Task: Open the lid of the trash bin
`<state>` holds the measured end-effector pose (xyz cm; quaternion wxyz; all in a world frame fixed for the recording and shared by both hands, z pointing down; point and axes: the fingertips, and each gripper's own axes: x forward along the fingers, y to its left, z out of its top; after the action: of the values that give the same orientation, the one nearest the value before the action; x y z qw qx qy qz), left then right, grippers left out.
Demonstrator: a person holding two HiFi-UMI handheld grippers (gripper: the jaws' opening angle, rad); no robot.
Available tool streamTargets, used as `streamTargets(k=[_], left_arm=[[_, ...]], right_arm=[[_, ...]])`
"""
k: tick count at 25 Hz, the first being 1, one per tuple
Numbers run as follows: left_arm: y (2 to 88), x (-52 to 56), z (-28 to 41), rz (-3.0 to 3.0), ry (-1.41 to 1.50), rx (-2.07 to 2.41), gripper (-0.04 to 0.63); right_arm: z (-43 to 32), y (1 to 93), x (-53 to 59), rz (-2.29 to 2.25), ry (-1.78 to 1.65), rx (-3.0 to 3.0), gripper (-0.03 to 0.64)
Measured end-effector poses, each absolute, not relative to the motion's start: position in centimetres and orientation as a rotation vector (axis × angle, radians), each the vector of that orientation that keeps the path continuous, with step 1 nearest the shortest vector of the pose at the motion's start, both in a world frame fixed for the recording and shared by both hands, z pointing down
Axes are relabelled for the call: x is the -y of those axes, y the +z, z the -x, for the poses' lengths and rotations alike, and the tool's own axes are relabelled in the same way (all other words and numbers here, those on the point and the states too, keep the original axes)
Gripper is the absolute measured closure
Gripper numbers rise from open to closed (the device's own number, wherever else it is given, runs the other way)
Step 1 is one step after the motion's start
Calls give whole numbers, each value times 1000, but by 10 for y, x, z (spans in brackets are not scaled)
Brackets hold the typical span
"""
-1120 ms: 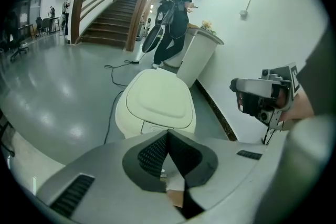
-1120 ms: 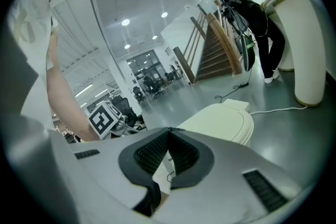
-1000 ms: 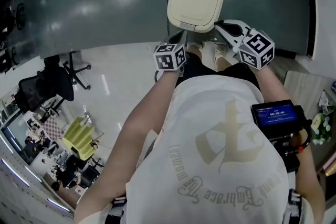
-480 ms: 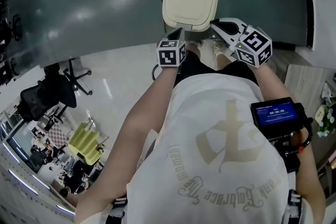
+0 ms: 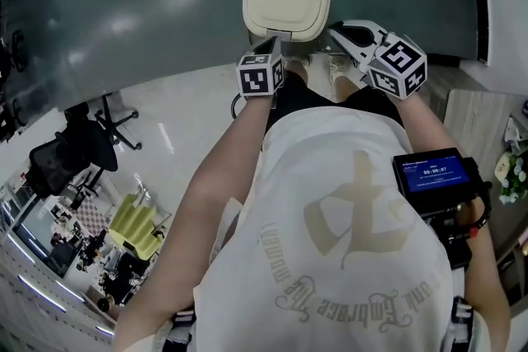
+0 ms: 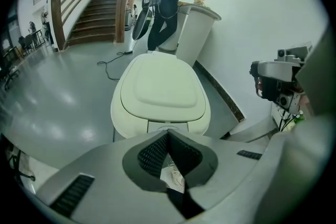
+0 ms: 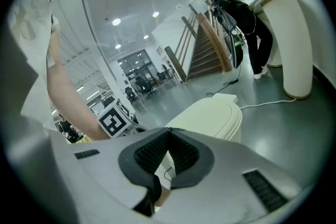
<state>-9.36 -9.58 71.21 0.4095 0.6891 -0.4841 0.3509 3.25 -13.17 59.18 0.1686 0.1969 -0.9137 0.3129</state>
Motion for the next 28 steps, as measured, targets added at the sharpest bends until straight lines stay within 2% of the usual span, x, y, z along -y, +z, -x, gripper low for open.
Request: streamTargets(k=[28], left_arm=[[717,92,105,-1703,902,1241,580]], right_arm=[[-31,596,135,-540,871,2590,612]])
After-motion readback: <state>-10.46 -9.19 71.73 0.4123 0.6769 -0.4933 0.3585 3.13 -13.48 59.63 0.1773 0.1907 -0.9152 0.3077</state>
